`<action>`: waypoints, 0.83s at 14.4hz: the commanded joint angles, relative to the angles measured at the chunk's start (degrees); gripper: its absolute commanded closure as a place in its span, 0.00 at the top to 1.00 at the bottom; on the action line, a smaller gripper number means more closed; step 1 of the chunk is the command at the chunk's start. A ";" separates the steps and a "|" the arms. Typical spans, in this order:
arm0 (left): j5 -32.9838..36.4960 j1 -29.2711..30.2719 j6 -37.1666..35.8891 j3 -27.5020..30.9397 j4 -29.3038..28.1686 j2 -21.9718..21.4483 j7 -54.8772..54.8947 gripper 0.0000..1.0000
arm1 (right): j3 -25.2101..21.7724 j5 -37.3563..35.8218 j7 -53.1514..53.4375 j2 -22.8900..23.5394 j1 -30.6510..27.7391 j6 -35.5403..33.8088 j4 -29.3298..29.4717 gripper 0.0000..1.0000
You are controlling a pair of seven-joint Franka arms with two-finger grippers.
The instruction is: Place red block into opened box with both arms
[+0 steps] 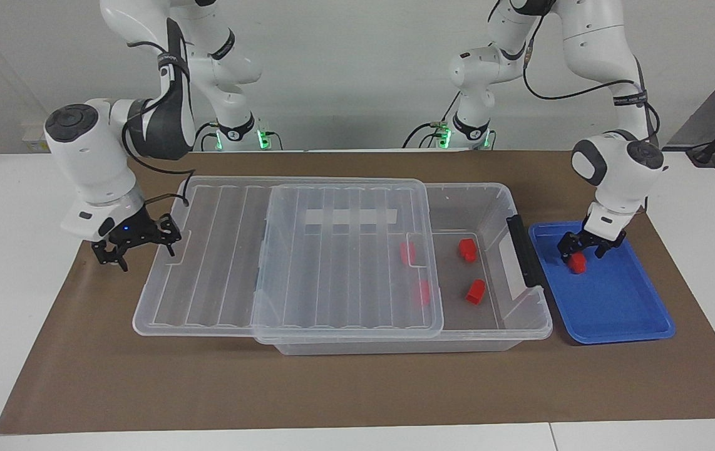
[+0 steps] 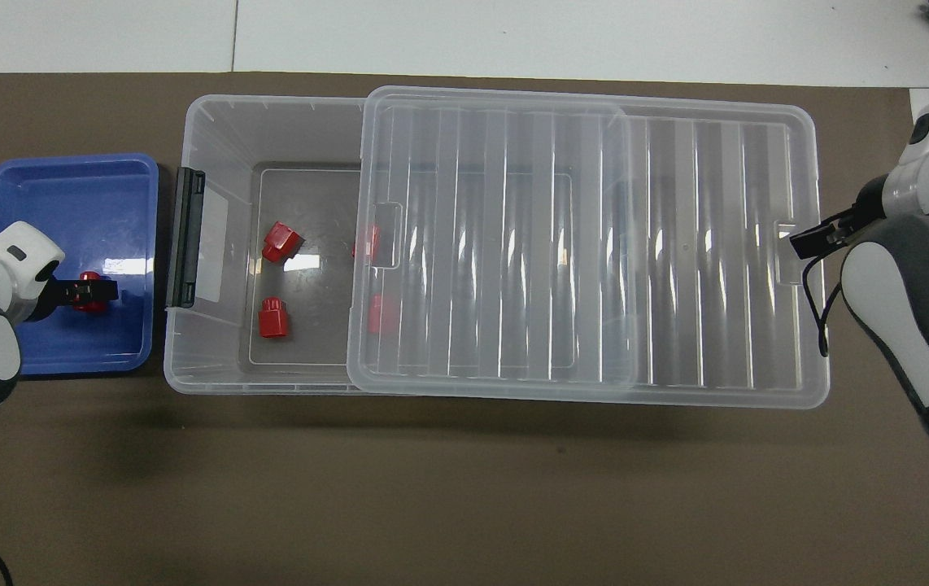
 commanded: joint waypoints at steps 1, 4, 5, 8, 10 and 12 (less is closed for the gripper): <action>0.29 -0.37 0.65 -0.19 -0.29 0.04 -3.46 0.78 | 0.61 0.32 -1.12 -0.20 -0.45 -0.88 -0.14 0.98; 0.29 -0.37 0.38 -0.19 -0.29 0.04 -3.46 0.42 | 0.61 0.50 -0.42 -0.63 0.25 -2.45 0.21 0.98; 0.29 -0.37 0.29 -0.19 -0.29 0.04 -3.46 0.33 | 0.61 0.50 0.89 -1.07 0.60 -3.24 0.21 0.98; 0.29 -0.37 -1.45 -0.19 0.23 0.04 -3.46 0.01 | 0.61 0.50 7.20 -4.40 3.41 -7.01 0.21 0.98; 0.29 -1.85 -7.32 -0.19 3.46 -0.66 -3.55 0.00 | 0.61 0.50 15.71 -7.04 5.17 -9.83 0.21 0.98; 0.28 -3.70 -22.65 -0.19 13.62 -1.19 -5.64 0.00 | 0.61 0.59 25.11 -9.33 6.84 -11.85 0.12 0.98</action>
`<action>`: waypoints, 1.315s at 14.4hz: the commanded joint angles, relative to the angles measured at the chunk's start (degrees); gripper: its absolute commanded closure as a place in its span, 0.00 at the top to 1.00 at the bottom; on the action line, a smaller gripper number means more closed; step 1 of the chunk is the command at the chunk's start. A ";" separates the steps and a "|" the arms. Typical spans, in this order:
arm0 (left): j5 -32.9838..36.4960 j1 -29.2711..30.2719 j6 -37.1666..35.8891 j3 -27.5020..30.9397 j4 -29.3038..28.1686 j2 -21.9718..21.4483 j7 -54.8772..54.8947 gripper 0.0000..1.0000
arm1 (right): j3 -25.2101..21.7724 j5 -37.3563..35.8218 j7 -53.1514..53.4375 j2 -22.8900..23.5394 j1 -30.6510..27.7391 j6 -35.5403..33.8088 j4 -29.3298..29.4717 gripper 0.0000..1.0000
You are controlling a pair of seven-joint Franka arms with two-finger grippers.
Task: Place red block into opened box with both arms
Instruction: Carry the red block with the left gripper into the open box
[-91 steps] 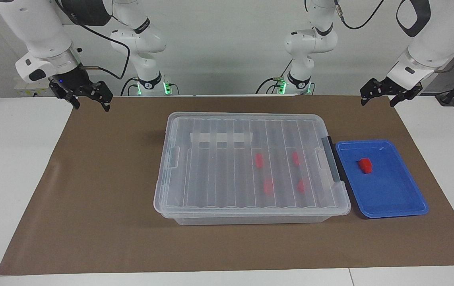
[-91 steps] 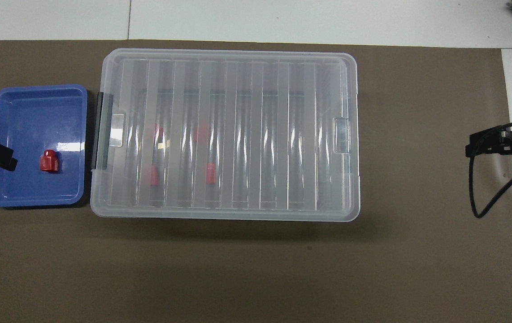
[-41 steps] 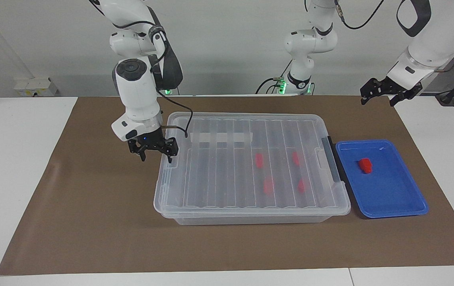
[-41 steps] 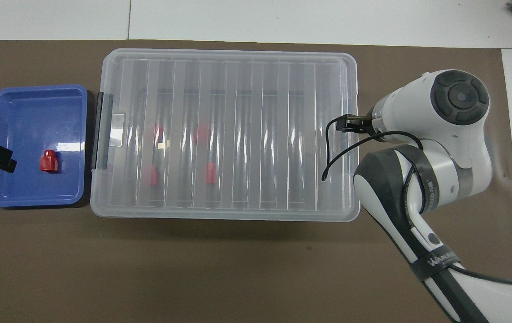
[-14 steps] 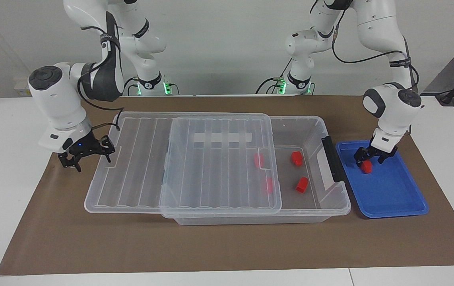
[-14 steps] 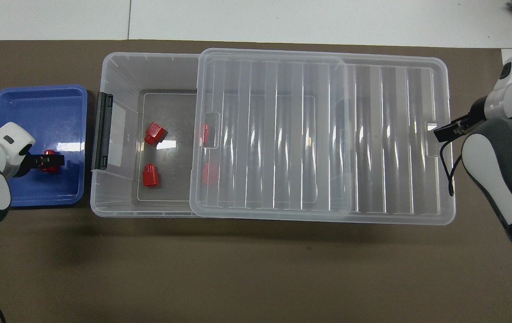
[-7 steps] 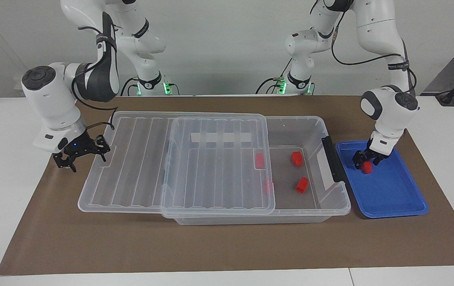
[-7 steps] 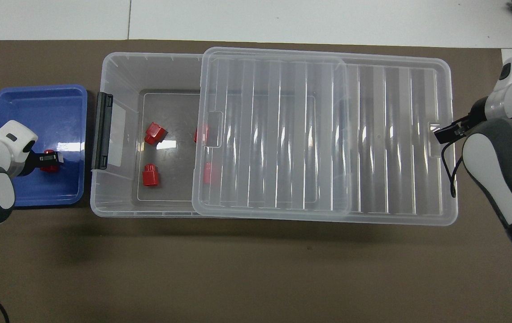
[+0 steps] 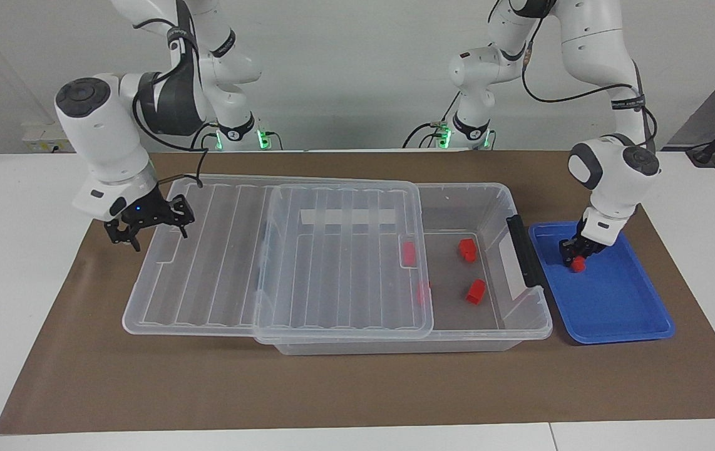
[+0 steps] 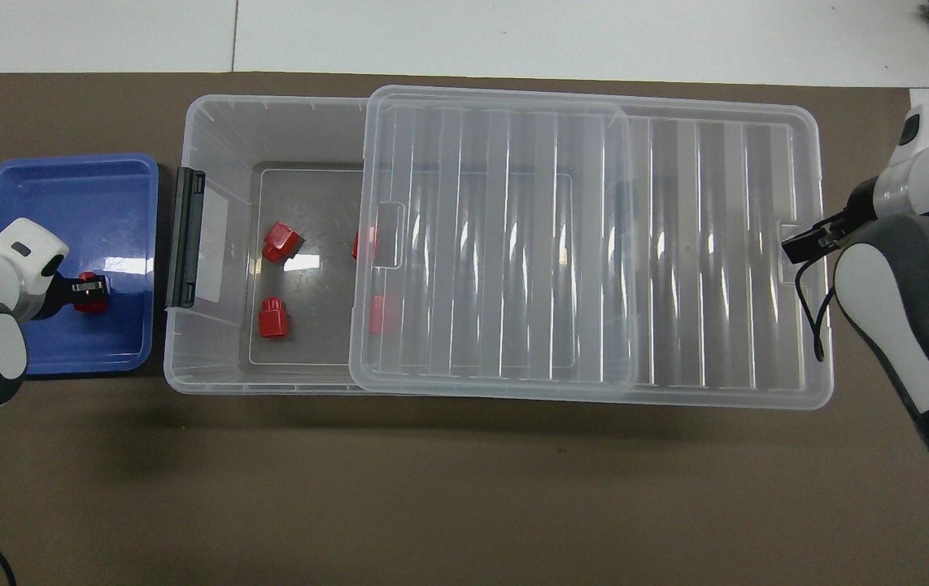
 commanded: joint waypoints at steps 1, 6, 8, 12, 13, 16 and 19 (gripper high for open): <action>0.22 -2.90 -20.23 0.32 14.33 -0.58 -3.92 0.00 | 0.06 0.39 10.14 -3.75 0.96 -2.79 -0.90 0.98; -0.13 -9.30 -45.83 -0.21 31.84 -2.25 -12.17 0.00 | 0.06 2.23 20.87 -7.53 0.97 -6.22 -0.81 0.98; -0.48 -12.90 -50.97 -0.56 35.82 -2.43 -20.14 0.00 | -0.98 2.67 21.15 -8.59 0.70 -7.45 -0.81 0.99; -2.06 -21.86 -45.22 -2.32 34.26 -4.53 -45.71 0.00 | -1.34 2.76 20.89 -8.60 -0.97 -9.02 2.16 0.99; -2.15 -23.80 -42.22 -2.32 32.77 -5.14 -49.16 0.00 | -1.34 2.76 21.06 -7.98 -1.15 -10.26 4.00 0.99; -2.15 -26.45 -32.21 -2.23 23.91 -7.08 -49.81 0.00 | -1.43 2.67 20.98 -6.40 -2.55 -12.46 7.35 0.99; -1.89 -27.25 -23.67 -2.23 17.83 -6.21 -49.11 0.00 | -1.43 2.67 20.63 -6.13 -2.64 -14.31 8.50 0.99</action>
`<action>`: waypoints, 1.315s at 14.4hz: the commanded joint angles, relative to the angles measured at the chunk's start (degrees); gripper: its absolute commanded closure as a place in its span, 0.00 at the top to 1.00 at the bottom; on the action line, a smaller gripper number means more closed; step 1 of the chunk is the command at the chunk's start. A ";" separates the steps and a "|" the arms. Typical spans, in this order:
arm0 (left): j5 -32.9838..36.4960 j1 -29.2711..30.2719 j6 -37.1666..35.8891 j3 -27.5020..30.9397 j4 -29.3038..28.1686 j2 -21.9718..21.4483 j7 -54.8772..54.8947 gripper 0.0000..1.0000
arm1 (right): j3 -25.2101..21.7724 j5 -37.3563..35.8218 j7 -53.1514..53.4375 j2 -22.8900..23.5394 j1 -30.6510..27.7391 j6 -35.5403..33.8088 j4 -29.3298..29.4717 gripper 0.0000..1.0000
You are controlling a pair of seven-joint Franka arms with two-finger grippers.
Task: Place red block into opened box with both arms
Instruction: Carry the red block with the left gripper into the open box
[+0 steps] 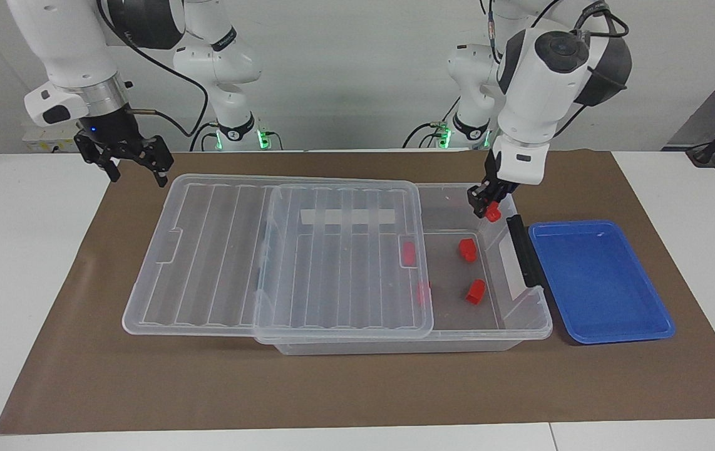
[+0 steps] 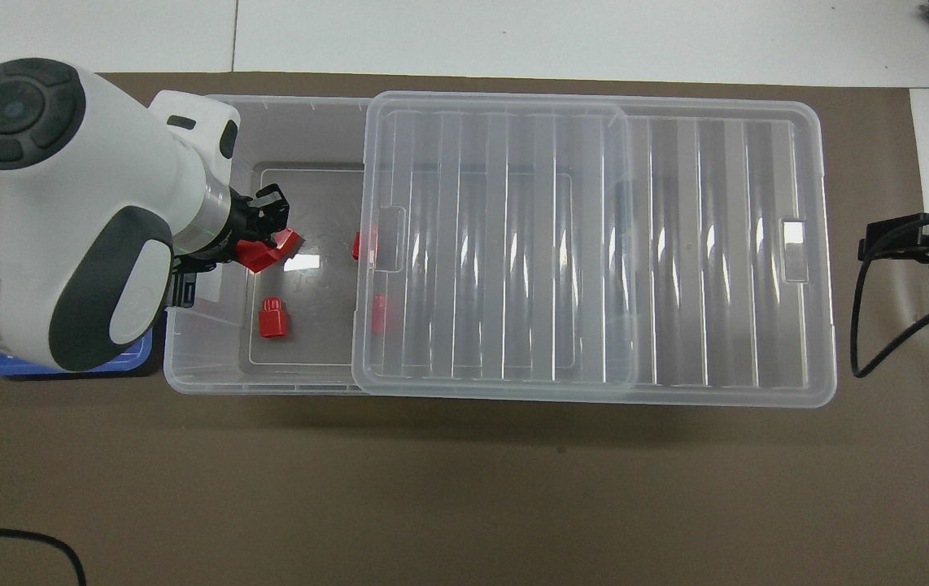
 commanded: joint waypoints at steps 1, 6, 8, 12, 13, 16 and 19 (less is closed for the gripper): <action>-0.53 -1.46 8.89 0.90 -8.60 -1.78 0.37 0.00 | 0.38 0.98 -0.31 1.47 -0.76 -2.14 2.20 0.99; 0.53 -3.49 19.11 0.99 -15.65 0.15 0.89 0.00 | 0.46 1.07 -4.97 0.95 -0.58 -3.29 0.88 1.00; 2.36 -4.19 20.17 0.99 -15.65 1.99 0.98 0.00 | 0.73 1.07 -4.79 0.77 0.03 -3.29 0.79 1.00; 3.77 -4.28 23.42 0.99 -16.97 4.72 0.98 0.00 | 1.25 1.16 -5.32 0.25 0.30 -3.73 -0.52 1.00; 5.09 -4.28 24.21 0.99 -17.49 5.86 0.98 0.00 | 1.26 1.51 -5.41 -0.02 0.30 -3.73 -0.70 1.00; 6.77 -4.20 25.01 0.99 -17.59 7.36 2.46 0.00 | 1.26 2.92 -5.15 -0.02 0.30 -3.64 -0.70 1.00; 6.77 -4.11 27.10 0.99 -19.77 7.19 3.71 0.00 | 1.34 2.92 -4.53 -0.02 0.38 -3.12 -0.79 1.00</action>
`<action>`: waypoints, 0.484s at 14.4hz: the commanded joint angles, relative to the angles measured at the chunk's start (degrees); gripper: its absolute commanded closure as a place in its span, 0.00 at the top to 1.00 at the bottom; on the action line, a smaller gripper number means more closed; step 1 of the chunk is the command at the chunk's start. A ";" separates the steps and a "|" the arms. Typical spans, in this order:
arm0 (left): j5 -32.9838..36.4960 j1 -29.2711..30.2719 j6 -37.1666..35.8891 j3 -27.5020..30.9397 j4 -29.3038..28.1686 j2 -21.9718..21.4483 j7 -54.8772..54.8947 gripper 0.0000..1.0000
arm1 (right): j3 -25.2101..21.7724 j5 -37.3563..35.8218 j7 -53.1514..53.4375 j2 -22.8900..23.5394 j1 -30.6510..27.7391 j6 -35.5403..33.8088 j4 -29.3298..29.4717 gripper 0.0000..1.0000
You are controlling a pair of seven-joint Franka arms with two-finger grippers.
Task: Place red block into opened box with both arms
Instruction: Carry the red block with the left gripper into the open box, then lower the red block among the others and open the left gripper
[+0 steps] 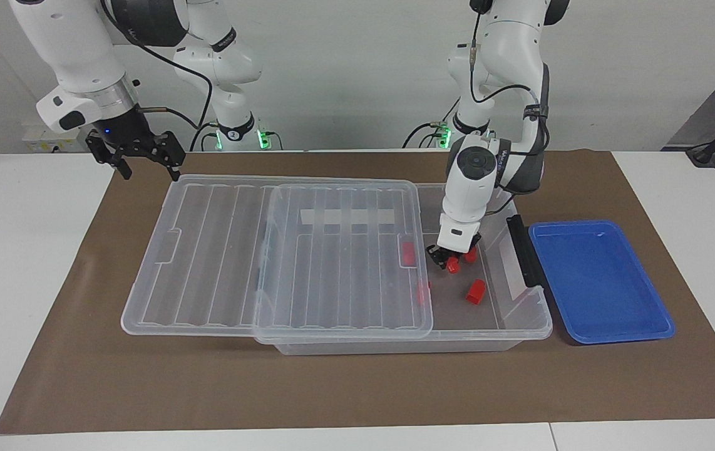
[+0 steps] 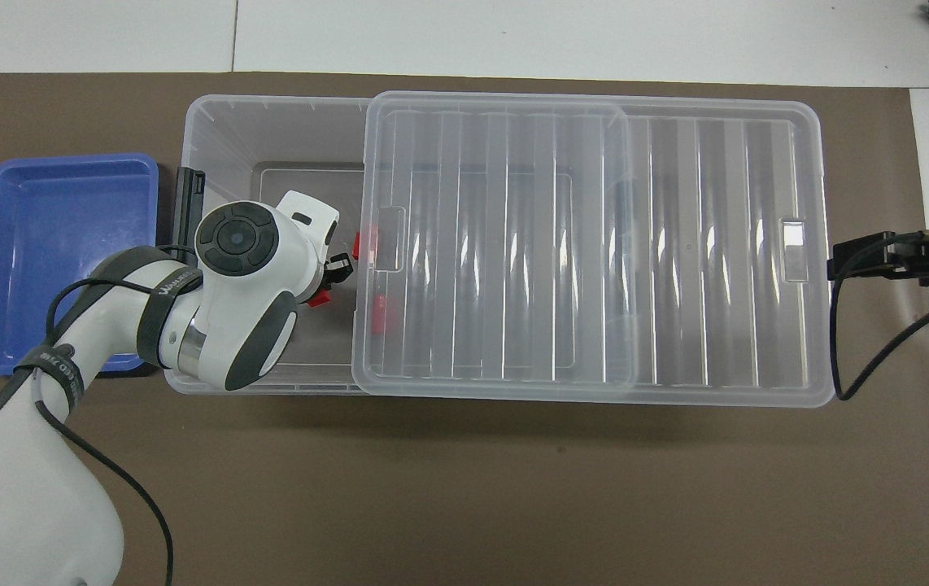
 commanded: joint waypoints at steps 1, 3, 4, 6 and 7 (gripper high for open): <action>1.24 -0.82 4.44 0.90 -3.78 -0.98 0.72 0.00 | 0.27 1.17 -0.54 -0.58 -0.39 0.20 -0.88 1.00; 1.24 -0.82 6.21 0.90 -5.10 -0.98 0.63 0.00 | 0.27 0.30 -0.10 -0.67 -0.39 0.29 -1.14 1.00; 1.24 -0.82 6.91 0.90 -5.54 -0.90 0.63 0.00 | 0.27 -0.06 0.86 -0.76 -0.22 0.46 -1.58 1.00; 1.24 -0.82 7.09 0.90 -5.72 -0.89 0.63 0.00 | 0.27 -0.23 1.92 -0.76 0.13 0.47 -1.67 1.00; 1.24 -0.82 7.10 0.90 -5.72 -0.89 0.63 0.00 | 0.27 -0.84 1.84 -0.76 0.13 0.55 -1.58 1.00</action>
